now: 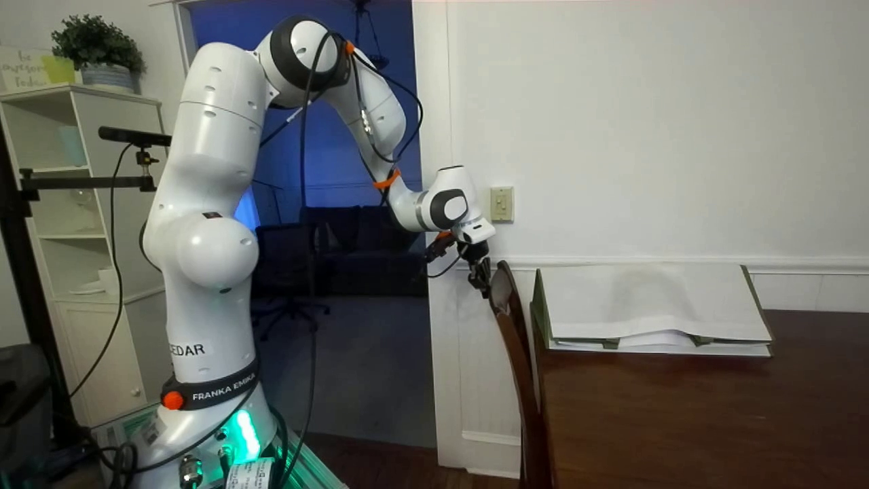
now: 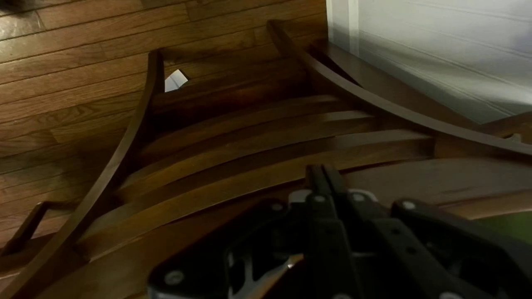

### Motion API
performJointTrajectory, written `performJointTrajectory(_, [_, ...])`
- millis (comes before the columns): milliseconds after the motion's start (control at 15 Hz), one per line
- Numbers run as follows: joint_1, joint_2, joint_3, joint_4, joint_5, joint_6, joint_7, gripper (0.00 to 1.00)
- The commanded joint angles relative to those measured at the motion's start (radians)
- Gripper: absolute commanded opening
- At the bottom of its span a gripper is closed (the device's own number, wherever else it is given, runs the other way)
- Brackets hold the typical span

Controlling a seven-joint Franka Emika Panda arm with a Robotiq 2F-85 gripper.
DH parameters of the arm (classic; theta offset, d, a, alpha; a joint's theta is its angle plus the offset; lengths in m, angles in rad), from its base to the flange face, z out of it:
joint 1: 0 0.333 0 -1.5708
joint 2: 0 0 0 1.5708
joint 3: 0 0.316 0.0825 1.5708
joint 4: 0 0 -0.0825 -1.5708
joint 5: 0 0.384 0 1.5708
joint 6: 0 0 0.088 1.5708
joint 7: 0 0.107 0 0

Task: Push in the chair

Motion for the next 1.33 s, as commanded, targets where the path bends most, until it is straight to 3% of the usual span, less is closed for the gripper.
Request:
performJointTrajectory(0, [0.023,0.063,-0.075,0.073,-0.018,0.072,0.013,0.06])
performJointTrajectory(333, [0.069,0.089,-0.124,0.082,-0.024,0.151,0.022,0.06])
performJointTrajectory(667, [0.134,0.094,-0.193,0.079,-0.049,0.150,0.030,0.05])
performJointTrajectory(800, [0.128,0.057,-0.158,0.054,-0.020,0.071,-0.009,0.06])
performJointTrajectory(867, [0.101,0.026,-0.111,0.034,0.014,0.019,-0.055,0.28])
performJointTrajectory(933, [0.088,-0.001,-0.085,0.017,0.029,-0.013,-0.086,0.07])
performJointTrajectory(1200, [0.018,-0.112,0.034,-0.024,0.154,-0.213,-0.259,0.06])
performJointTrajectory(1267, [0.004,-0.135,0.060,-0.025,0.200,-0.265,-0.314,0.09])
